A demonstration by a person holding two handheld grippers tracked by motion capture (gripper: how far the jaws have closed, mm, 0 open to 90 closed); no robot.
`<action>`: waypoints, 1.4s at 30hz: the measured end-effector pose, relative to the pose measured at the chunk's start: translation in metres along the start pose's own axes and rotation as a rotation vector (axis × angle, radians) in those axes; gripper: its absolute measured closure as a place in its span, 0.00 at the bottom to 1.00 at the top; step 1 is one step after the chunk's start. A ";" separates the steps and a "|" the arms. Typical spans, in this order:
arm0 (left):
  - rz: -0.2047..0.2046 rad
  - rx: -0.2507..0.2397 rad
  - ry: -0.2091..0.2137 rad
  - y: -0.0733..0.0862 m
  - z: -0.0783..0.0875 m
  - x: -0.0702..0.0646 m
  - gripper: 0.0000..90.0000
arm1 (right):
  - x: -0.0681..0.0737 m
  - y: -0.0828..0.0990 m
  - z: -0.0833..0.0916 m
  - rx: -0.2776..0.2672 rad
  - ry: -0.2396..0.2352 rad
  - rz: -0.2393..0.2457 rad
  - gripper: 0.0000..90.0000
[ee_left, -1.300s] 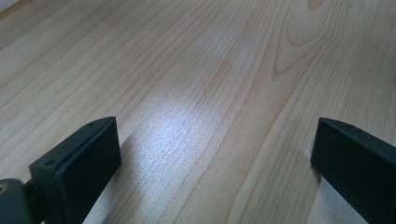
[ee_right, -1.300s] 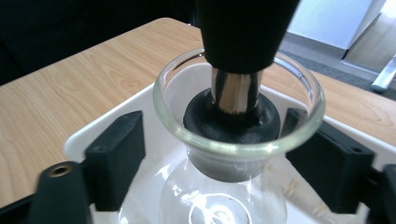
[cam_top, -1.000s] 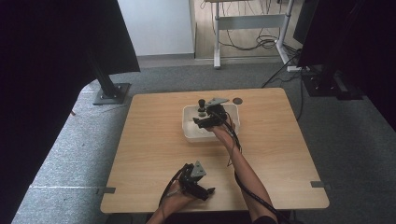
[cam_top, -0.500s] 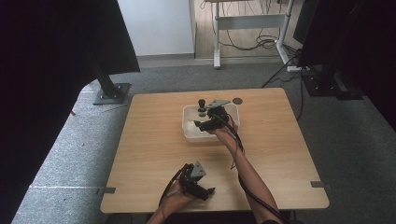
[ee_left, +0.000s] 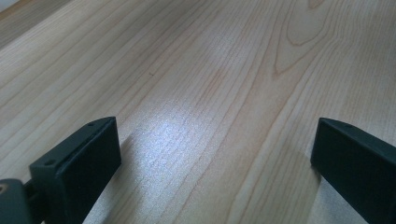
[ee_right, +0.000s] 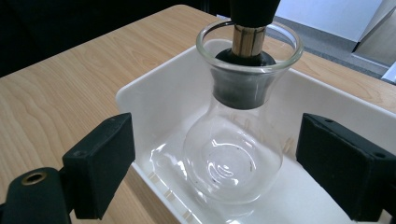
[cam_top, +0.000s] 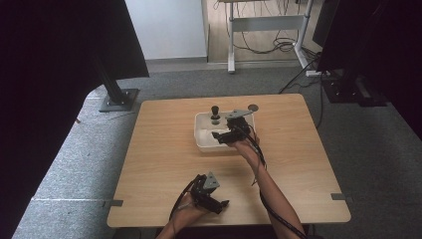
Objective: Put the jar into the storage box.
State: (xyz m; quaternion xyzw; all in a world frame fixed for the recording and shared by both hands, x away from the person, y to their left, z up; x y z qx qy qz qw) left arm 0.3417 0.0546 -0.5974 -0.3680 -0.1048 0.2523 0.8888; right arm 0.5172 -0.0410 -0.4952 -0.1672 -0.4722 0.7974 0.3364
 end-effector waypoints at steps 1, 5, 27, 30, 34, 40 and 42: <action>0.000 0.000 0.000 0.000 0.000 0.000 0.01 | 0.000 0.000 0.002 -0.002 0.000 0.002 0.12; 0.001 0.000 0.000 0.000 0.000 0.000 0.01 | 0.003 0.003 0.008 -0.006 -0.001 0.011 0.12; 0.002 -0.001 -0.002 0.000 0.000 0.000 0.01 | 0.009 0.029 0.031 0.004 -0.005 0.040 0.12; 0.002 -0.001 -0.002 0.000 0.000 0.000 0.01 | 0.009 0.031 0.034 0.007 -0.002 0.042 0.12; 0.002 0.000 -0.002 0.000 0.000 0.000 0.01 | 0.009 0.035 0.038 0.008 -0.002 0.040 0.12; 0.001 0.000 -0.003 0.000 0.000 0.000 0.01 | 0.009 0.042 0.043 0.012 0.001 0.038 0.12; 0.001 0.000 -0.004 0.000 0.000 0.000 0.01 | 0.009 0.044 0.044 0.012 0.001 0.038 0.12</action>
Point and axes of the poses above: each handheld gripper's, and its own axes: z roughly backward along the jaws, y roughly out of its underside, x roughly to its left, the point moved 6 cm from there along -z, roughly forward along the jaws, and after that the axes turned 1 degree about z, right-handed, at the moved point
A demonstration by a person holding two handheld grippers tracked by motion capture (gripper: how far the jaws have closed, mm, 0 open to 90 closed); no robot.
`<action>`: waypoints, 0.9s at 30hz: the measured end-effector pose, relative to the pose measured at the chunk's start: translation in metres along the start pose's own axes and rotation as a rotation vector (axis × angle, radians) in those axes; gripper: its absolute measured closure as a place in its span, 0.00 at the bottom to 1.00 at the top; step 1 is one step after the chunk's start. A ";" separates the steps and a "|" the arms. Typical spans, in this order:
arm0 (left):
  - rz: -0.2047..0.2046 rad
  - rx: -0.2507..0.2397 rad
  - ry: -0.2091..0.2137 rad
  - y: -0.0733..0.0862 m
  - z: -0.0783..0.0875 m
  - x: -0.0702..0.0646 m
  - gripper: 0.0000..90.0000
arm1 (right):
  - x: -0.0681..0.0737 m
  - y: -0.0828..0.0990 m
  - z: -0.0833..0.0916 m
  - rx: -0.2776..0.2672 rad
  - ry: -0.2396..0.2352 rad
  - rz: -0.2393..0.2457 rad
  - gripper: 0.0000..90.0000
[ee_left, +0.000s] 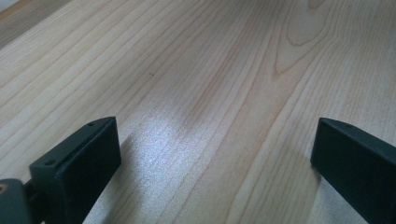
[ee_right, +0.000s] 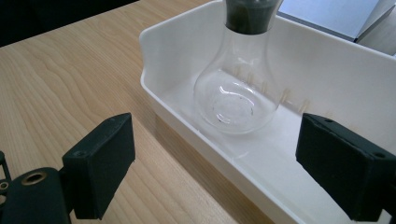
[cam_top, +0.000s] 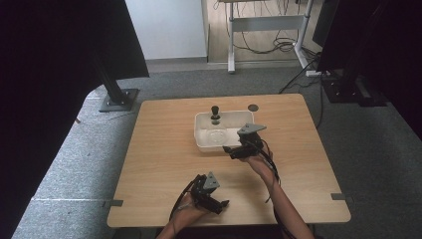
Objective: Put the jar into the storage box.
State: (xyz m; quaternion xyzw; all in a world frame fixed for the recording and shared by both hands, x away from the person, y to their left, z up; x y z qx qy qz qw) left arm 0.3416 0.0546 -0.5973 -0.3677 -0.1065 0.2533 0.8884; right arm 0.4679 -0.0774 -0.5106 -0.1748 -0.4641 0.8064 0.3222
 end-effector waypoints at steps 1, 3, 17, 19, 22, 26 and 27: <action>0.001 0.000 0.000 0.000 0.000 0.000 0.01 | 0.000 0.001 0.001 0.001 0.000 -0.002 0.12; 0.001 0.000 0.001 0.000 0.000 0.000 0.01 | 0.000 0.003 0.003 -0.001 0.000 -0.004 0.12; -0.002 0.003 0.001 0.000 0.000 0.000 0.01 | -0.001 0.015 0.018 -0.011 0.009 -0.017 0.12; -0.001 0.003 0.001 0.000 0.000 0.000 0.01 | -0.002 0.016 0.021 -0.013 0.013 -0.019 0.12; -0.001 0.002 0.001 0.000 0.000 0.000 0.01 | -0.002 0.018 0.024 -0.013 0.017 -0.021 0.12; -0.001 0.002 0.001 0.000 0.000 0.000 0.01 | -0.004 0.021 0.029 -0.013 0.027 -0.020 0.12; -0.002 0.003 0.001 0.000 0.000 0.000 0.01 | -0.004 0.022 0.030 -0.012 0.029 -0.021 0.12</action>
Point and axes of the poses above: each handheld gripper's, and its own axes: z roughly backward along the jaws, y roughly out of its underside, x roughly to its left, the point moved 6 cm from there along -z, roughly forward along the jaws, and after that the axes turned 1 degree about z, right-handed, at the moved point
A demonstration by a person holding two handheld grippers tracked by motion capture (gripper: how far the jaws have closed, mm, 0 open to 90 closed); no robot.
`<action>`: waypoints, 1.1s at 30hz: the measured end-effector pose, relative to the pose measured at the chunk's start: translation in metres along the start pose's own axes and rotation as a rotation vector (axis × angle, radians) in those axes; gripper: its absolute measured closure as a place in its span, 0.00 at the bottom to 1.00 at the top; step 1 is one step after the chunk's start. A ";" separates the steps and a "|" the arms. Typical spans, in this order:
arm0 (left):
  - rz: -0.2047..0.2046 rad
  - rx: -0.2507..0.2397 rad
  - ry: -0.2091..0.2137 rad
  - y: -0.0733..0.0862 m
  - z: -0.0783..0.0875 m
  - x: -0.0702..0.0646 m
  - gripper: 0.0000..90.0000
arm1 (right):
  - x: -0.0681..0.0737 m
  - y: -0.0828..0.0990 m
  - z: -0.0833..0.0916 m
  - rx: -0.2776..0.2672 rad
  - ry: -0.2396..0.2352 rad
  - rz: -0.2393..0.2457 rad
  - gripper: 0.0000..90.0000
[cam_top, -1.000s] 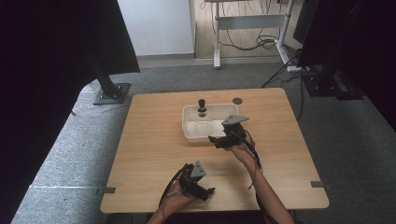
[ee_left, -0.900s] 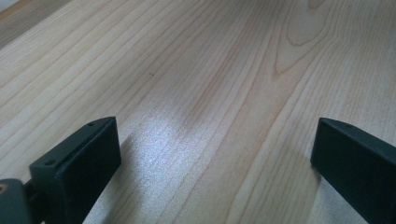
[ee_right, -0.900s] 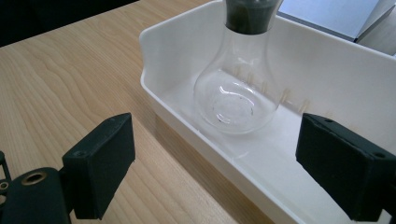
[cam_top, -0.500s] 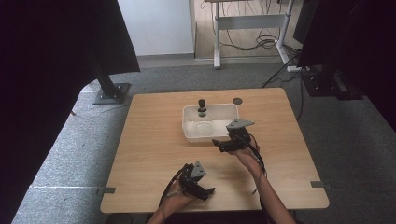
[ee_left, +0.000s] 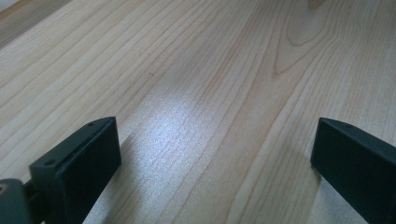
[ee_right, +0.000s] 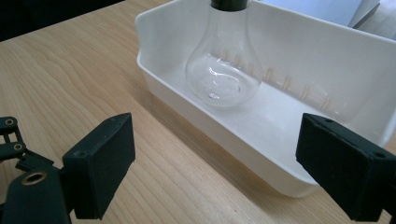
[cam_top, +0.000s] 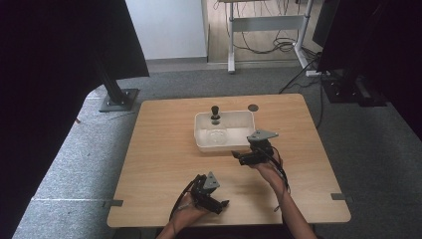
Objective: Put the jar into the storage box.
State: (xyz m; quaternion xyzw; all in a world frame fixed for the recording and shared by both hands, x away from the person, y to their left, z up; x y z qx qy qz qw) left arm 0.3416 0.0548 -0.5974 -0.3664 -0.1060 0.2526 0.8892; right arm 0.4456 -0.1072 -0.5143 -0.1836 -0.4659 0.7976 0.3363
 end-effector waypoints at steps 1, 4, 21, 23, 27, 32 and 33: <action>0.000 0.000 0.000 0.000 0.000 0.000 0.01 | 0.000 0.001 0.001 -0.001 0.001 -0.002 0.12; 0.000 0.001 0.000 0.000 0.000 0.000 0.01 | -0.001 0.003 0.005 -0.003 0.005 -0.007 0.12; 0.000 0.000 -0.001 0.000 0.000 0.000 0.01 | -0.005 0.020 0.023 0.009 0.026 -0.017 0.12; 0.001 0.000 -0.001 0.000 0.000 0.000 0.01 | -0.006 0.022 0.026 0.009 0.029 -0.022 0.12; 0.000 0.000 -0.001 0.000 0.000 0.000 0.01 | -0.007 0.027 0.030 0.013 0.035 -0.028 0.12; 0.001 0.000 -0.001 0.000 0.000 0.000 0.01 | -0.008 0.033 0.036 0.015 0.041 -0.034 0.12; 0.001 0.000 -0.001 0.000 0.000 0.000 0.01 | -0.008 0.034 0.037 0.014 0.043 -0.036 0.12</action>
Point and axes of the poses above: each handheld gripper's, and its own axes: z roughly backward along the jaws, y roughly out of its underside, x roughly to its left, the point moved 6 cm from there along -z, roughly forward along the jaws, and after that the axes turned 1 degree about z, right-handed, at the moved point
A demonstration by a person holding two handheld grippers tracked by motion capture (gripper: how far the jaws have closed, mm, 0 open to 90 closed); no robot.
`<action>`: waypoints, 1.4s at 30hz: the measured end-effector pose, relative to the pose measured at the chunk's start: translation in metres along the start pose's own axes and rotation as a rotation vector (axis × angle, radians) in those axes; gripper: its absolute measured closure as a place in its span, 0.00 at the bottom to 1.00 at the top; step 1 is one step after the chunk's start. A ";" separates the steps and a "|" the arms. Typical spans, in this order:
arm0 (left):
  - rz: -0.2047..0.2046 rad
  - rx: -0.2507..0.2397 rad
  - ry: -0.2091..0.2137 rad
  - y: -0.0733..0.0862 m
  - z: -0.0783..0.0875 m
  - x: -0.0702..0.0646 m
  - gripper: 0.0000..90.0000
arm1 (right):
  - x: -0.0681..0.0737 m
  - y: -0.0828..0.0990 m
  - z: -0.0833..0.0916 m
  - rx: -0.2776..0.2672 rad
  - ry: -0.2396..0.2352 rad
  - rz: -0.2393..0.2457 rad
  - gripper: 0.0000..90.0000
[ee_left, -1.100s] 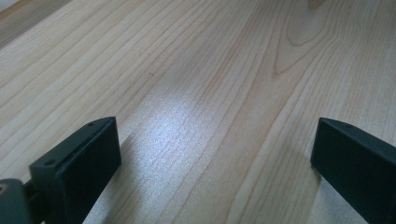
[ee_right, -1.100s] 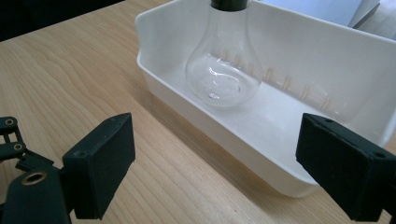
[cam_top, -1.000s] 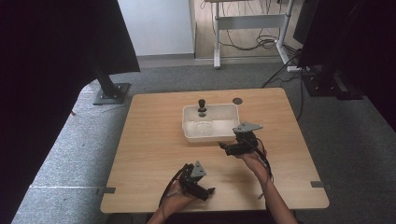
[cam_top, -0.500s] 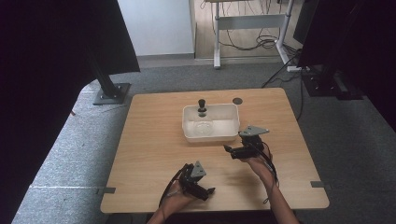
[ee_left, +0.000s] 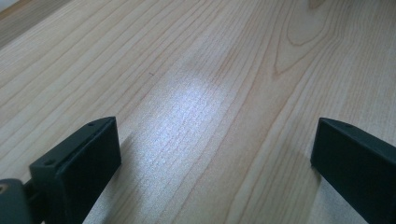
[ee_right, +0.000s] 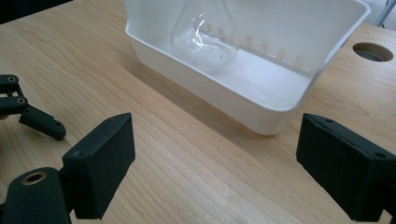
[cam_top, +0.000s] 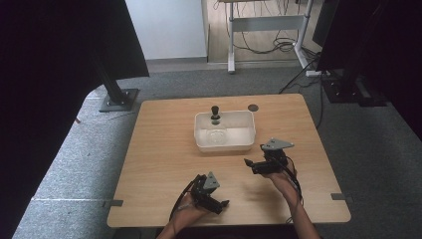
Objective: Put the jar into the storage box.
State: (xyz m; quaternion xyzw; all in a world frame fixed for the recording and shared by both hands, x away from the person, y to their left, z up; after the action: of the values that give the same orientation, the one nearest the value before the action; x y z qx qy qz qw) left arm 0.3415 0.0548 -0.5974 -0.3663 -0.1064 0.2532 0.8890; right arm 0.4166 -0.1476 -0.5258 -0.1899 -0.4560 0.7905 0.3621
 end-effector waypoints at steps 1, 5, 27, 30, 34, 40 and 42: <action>0.000 0.000 0.000 0.000 0.000 0.000 0.01 | 0.000 0.001 0.001 -0.001 0.001 -0.003 0.12; 0.001 0.000 0.000 0.000 0.000 0.000 0.01 | -0.002 0.005 0.005 -0.003 0.009 -0.007 0.12; 0.004 -0.001 -0.001 0.000 0.000 0.000 0.01 | -0.011 0.031 0.034 0.006 0.061 -0.029 0.12; 0.004 -0.001 -0.001 0.000 0.000 0.000 0.01 | -0.012 0.035 0.039 0.006 0.067 -0.035 0.12; 0.004 -0.001 -0.001 0.000 0.000 0.000 0.01 | -0.014 0.041 0.044 0.006 0.077 -0.046 0.12; 0.003 0.000 -0.001 0.000 0.000 0.000 0.01 | -0.016 0.049 0.050 0.006 0.090 -0.055 0.12; 0.003 0.000 -0.001 0.000 0.000 0.000 0.01 | -0.017 0.052 0.052 0.008 0.095 -0.055 0.12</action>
State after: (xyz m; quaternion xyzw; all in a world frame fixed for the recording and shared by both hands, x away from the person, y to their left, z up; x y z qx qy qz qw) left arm 0.3411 0.0546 -0.5975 -0.3665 -0.1064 0.2549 0.8885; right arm 0.3741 -0.2072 -0.5439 -0.2131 -0.4404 0.7721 0.4057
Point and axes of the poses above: each handheld gripper's, and its own axes: z roughly backward along the jaws, y roughly out of its underside, x roughly to its left, the point moved 6 cm from there along -z, roughly forward along the jaws, and after that the axes turned 1 degree about z, right-handed, at the moved point
